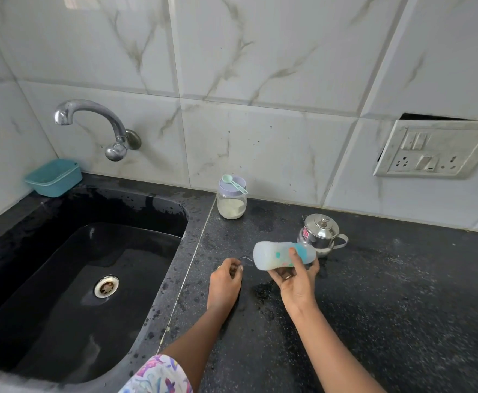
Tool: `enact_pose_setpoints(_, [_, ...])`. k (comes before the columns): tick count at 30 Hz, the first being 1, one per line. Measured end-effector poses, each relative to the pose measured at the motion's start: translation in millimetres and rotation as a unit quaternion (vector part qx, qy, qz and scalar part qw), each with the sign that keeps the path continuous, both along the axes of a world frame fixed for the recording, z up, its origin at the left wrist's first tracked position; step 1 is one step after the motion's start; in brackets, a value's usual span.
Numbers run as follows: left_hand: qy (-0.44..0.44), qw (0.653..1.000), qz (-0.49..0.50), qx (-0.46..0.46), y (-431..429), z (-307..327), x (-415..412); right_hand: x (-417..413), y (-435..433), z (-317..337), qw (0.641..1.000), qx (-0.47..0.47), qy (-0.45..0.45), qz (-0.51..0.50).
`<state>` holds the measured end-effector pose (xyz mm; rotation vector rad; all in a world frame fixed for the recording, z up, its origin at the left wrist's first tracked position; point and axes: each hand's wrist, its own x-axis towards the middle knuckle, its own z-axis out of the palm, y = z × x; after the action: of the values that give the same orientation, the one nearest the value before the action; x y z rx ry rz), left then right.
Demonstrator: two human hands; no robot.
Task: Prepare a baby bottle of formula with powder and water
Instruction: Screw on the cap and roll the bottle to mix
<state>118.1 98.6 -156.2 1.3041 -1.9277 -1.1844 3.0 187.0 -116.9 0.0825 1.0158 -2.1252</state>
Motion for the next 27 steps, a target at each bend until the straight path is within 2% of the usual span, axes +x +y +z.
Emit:
enact_pose_setpoints(1, [0.0, 1.0, 0.0, 0.001, 0.4, 0.4, 0.1, 0.1, 0.0, 0.0, 1.0, 0.005, 0.008, 0.009])
enact_pose_setpoints(4, [-0.007, 1.0, -0.003, 0.003, 0.8, 0.2, 0.0, 1.4, 3.3, 1.0, 0.989, 0.053, 0.115, 0.077])
enact_pose_setpoints(5, [-0.008, 1.0, -0.003, 0.004, 1.0, -0.1, 0.4, 2.2, 3.7, 1.0, 0.988, 0.058, 0.12, 0.078])
enact_pose_setpoints(9, [-0.003, 1.0, 0.0, 0.002, 0.6, 0.1, 0.4, 6.2, 0.1, -0.5, 0.999, 0.015, 0.031, 0.014])
enact_pose_setpoints(14, [-0.001, 1.0, -0.009, 0.005, 0.7, -1.1, 1.5, 8.9, 5.2, 3.4, 0.985, 0.056, 0.13, 0.099])
enact_pose_setpoints(18, [-0.003, 1.0, -0.003, -0.003, 0.3, -0.6, 0.3, 3.3, 1.9, -0.7, 0.999, 0.019, 0.039, 0.01])
enact_pose_setpoints(23, [-0.008, 1.0, -0.003, -0.002, 0.0, -1.6, 0.6, 1.4, 3.9, 0.0, 0.992, 0.047, 0.098, 0.063])
enact_pose_setpoints(27, [-0.006, 1.0, -0.003, 0.0, 0.2, -0.8, 0.2, 0.3, 2.2, -4.0, 1.0, 0.019, 0.019, 0.001])
